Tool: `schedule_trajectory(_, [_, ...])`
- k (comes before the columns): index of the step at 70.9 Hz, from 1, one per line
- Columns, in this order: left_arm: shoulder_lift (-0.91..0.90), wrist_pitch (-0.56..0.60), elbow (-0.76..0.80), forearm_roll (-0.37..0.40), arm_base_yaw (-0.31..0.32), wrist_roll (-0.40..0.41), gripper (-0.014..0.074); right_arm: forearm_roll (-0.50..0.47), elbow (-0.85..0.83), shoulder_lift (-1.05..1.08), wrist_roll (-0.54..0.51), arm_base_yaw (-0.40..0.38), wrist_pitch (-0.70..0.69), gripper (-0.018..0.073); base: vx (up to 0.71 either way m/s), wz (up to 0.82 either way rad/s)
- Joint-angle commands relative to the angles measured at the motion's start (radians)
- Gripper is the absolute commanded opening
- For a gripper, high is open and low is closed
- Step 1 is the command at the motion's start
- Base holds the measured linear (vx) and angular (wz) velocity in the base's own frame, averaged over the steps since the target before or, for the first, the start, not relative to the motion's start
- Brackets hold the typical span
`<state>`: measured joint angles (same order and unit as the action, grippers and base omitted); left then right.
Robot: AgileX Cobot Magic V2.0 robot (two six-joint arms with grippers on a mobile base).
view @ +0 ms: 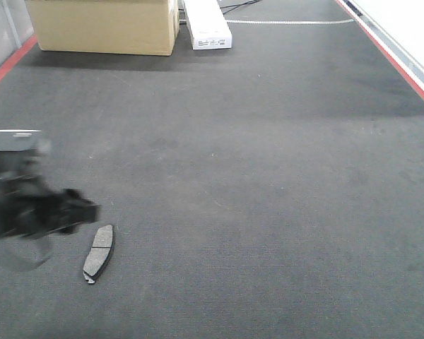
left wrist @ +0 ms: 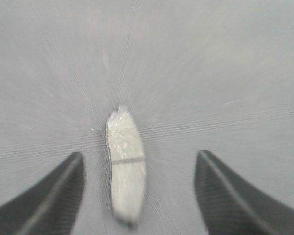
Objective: Move and align brake pads A on conveyor
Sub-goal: 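Lower the left gripper with its pad onto the belt and open, then lower the right gripper with its pad onto the belt and open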
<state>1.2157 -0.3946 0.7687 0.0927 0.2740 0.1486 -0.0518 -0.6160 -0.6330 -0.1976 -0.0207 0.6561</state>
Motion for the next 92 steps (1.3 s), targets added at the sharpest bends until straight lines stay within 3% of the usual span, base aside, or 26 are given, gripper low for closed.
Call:
schedule_trajectory(1, [-0.179, 0.104, -0.056, -0.021, 0.007, 0.002, 0.033, -0.001, -0.031, 0.001, -0.007, -0.002, -0.086, 0.0207, 0.0, 0.0])
schedule_trajectory(24, [-0.566, 0.102, -0.213, -0.045, 0.006, 0.003, -0.0007, -0.001, -0.031, 0.001, -0.007, -0.002, -0.086, 0.0207, 0.0, 0.0])
schedule_trajectory(33, [-0.584, 0.067, -0.221, -0.069, 0.006, -0.003, -0.0008, -0.001, -0.031, 0.001, -0.007, -0.002, -0.086, 0.0207, 0.0, 0.0])
schedule_trajectory(45, [-0.584, 0.091, -0.221, -0.071, 0.006, -0.074, -0.0008, -0.001, -0.031, 0.001, -0.007, -0.002, -0.086, 0.0207, 0.0, 0.0])
schedule_trajectory(74, [-0.584, 0.088, -0.221, -0.069, 0.006, -0.074, -0.0008, -0.002, -0.031, 0.001, -0.006, -0.002, -0.086, 0.0207, 0.0, 0.0])
schedule_trajectory(92, [-0.584, 0.088, -0.221, -0.069, 0.006, -0.074, -0.0008, -0.097, -0.049, -0.053, -0.006, -0.002, -0.107, 0.0209, 0.0, 0.0])
